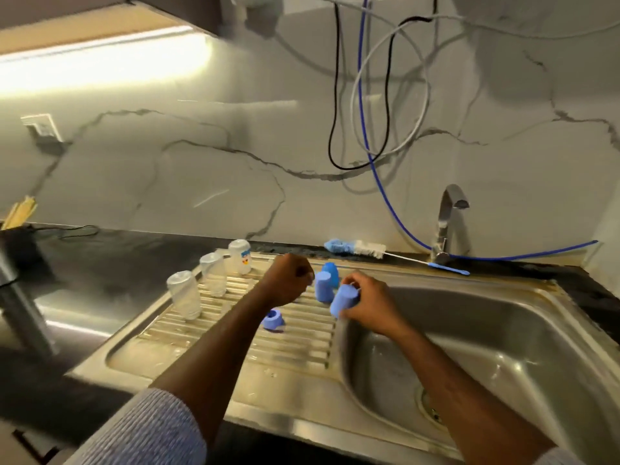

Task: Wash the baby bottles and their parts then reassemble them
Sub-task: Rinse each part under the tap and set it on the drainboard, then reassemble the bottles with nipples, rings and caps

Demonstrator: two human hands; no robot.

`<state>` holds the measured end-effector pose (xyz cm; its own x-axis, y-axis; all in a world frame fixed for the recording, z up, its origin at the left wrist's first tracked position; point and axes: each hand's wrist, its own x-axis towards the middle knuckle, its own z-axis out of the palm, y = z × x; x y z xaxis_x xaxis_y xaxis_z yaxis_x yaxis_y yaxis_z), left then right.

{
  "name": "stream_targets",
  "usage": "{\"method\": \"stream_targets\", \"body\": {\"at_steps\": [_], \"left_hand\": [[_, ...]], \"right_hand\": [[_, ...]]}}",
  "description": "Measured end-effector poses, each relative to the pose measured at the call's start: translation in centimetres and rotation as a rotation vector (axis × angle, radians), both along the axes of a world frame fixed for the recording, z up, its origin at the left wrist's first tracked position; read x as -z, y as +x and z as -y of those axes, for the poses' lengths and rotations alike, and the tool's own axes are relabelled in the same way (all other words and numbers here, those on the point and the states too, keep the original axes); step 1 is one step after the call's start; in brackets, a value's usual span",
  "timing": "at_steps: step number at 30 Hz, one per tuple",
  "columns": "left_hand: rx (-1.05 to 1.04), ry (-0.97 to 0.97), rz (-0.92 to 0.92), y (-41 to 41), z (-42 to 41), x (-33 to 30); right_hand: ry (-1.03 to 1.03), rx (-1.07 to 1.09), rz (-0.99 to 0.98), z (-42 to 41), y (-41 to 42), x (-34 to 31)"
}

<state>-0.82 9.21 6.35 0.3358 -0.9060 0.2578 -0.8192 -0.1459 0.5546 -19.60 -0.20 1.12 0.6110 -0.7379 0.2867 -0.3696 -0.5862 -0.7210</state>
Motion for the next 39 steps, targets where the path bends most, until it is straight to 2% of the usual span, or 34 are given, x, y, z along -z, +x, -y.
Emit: {"method": "stream_targets", "body": {"at_steps": [5, 13, 17, 25, 31, 35, 39], "left_hand": [[-0.067, 0.042, 0.000, 4.3, -4.3, 0.5], [-0.155, 0.039, -0.127, 8.8, -8.5, 2.4], [-0.161, -0.015, -0.169, 9.6, -8.8, 2.3], [-0.158, -0.049, -0.213, 10.4, -6.9, 2.3], [-0.187, -0.119, -0.215, 11.1, -3.7, 2.2], [-0.201, -0.135, -0.221, 12.5, -2.5, 2.6], [-0.226, -0.148, -0.277, 14.0, -1.8, 3.0]], "right_hand": [[0.057, -0.052, -0.139, -3.8, 5.3, -0.1], [0.090, -0.086, -0.215, -4.5, 5.8, 1.0], [0.122, -0.110, -0.151, -3.5, 6.2, -0.5], [-0.033, -0.006, -0.074, -1.2, 10.2, -3.7], [-0.192, -0.059, -0.350, 2.3, 15.7, -5.7], [-0.335, -0.167, -0.634, 4.1, 20.7, -5.5], [-0.320, -0.217, -0.824, 5.4, 23.8, -4.3]]}}
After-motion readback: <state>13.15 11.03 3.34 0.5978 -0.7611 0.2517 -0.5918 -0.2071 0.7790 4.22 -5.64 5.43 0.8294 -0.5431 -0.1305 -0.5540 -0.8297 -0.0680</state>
